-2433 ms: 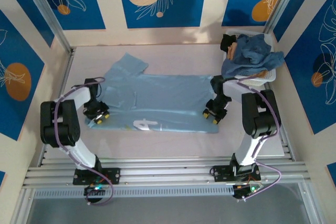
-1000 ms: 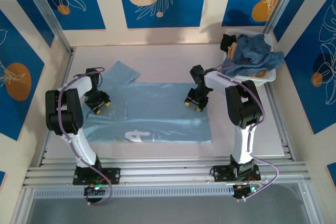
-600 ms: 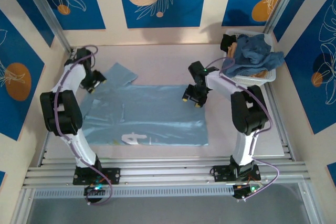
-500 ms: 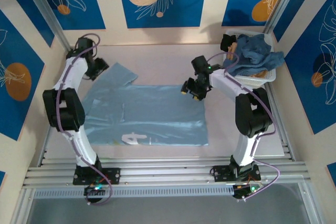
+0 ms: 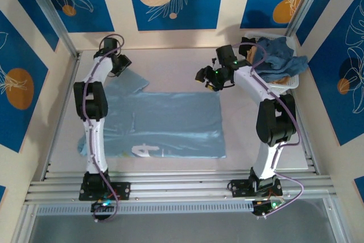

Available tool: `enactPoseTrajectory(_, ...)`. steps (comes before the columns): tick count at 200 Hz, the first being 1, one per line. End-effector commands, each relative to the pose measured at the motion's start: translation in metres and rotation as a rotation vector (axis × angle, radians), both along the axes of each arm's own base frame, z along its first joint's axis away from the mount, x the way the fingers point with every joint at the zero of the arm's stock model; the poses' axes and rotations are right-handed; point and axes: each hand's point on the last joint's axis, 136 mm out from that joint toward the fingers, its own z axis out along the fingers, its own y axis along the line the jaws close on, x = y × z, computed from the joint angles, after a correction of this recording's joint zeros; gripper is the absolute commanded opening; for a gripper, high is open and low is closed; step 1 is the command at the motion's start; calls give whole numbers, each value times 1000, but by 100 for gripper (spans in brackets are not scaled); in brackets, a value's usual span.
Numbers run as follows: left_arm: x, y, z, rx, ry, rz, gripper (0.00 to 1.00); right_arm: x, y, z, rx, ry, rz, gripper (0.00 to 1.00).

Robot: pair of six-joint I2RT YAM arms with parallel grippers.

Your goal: Fold and stack the t-shirts

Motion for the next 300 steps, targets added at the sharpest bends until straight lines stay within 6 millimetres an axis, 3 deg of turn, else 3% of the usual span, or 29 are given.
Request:
enactPoseTrajectory(1,12,1,14,74,-33,26,54,-14,-2,-6,23,42,0,58)
enactPoseTrajectory(36,3,15,-11,210,42,65,55,-24,-12,-15,32,66,-30,58)
enactPoseTrajectory(80,13,6,-37,259,71,-29,56,-34,-20,-14,32,71,-39,58)
enactPoseTrajectory(116,-4,4,-52,303,173,-66,55,-46,-25,-19,65,89,-74,58)
enactPoseTrajectory(155,-26,-3,-68,375,277,-154,39,-47,-27,-23,63,98,-87,57)
enactPoseTrajectory(188,-33,-4,-70,368,306,-143,35,-43,-30,-21,68,94,-94,57)
enactPoseTrajectory(210,-39,-2,-76,325,339,-128,18,-41,-31,-19,62,87,-97,57)
enactPoseTrajectory(227,-39,-4,-68,324,329,-134,0,-39,-35,-20,49,87,-111,56)
enactPoseTrajectory(242,-31,-5,-47,320,278,-130,0,-33,-45,-24,7,96,-147,54)
enactPoseTrajectory(275,-14,-17,19,280,119,-137,0,-12,-78,-41,-191,132,-275,50)
enactPoseTrajectory(300,-16,-26,40,234,88,-155,0,3,-96,-55,-368,147,-318,50)
